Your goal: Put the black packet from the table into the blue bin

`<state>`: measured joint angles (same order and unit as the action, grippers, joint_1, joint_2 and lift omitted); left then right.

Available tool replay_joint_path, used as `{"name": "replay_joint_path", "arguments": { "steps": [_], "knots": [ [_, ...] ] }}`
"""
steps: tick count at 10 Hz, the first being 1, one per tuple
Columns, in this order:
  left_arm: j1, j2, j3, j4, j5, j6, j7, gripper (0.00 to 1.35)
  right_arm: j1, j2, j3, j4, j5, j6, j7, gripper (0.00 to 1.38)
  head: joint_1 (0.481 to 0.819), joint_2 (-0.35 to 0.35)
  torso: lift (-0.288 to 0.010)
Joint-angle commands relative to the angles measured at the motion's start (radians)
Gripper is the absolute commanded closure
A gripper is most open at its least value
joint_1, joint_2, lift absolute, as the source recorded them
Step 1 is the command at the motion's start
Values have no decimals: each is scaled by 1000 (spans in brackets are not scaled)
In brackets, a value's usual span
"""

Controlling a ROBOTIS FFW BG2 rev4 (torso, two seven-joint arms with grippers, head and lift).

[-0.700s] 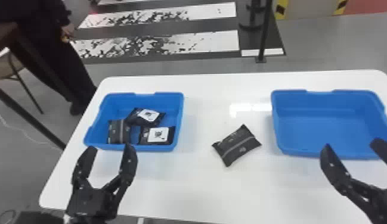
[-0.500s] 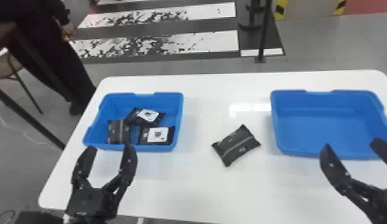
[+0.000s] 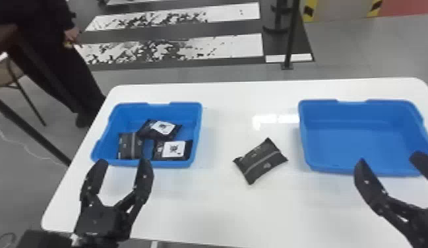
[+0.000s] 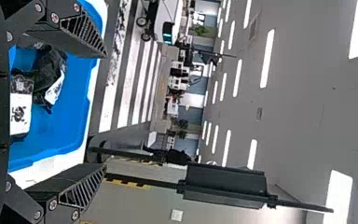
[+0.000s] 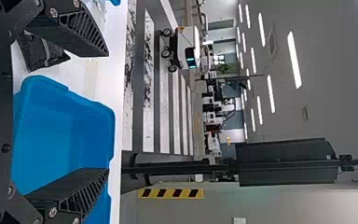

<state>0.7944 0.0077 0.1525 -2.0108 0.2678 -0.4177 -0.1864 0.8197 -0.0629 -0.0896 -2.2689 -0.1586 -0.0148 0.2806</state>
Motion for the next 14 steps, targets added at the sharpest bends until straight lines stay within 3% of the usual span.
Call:
{"name": "replay_joint_path", "arguments": {
  "steps": [1,4,10,13,14],
  "knots": [
    [-39,20,-43,22,-5,49,-8,197,0,0,-2,0,-1,0,0,137,695,146,-110],
    [-173,58,-133,100,-58,111,-59,197,2,0,-8,-7,13,0,-1,137,695,57,-110],
    [-446,41,-246,277,-280,339,-245,203,5,0,-10,-10,13,2,-3,137,695,-137,-110],
    [-586,32,-350,402,-328,427,-262,203,2,2,-10,-7,13,5,-3,137,695,-203,-110],
    [-620,21,-352,441,-372,464,-274,203,2,0,-10,-7,13,5,-3,137,695,-227,-110]
  ]
}}
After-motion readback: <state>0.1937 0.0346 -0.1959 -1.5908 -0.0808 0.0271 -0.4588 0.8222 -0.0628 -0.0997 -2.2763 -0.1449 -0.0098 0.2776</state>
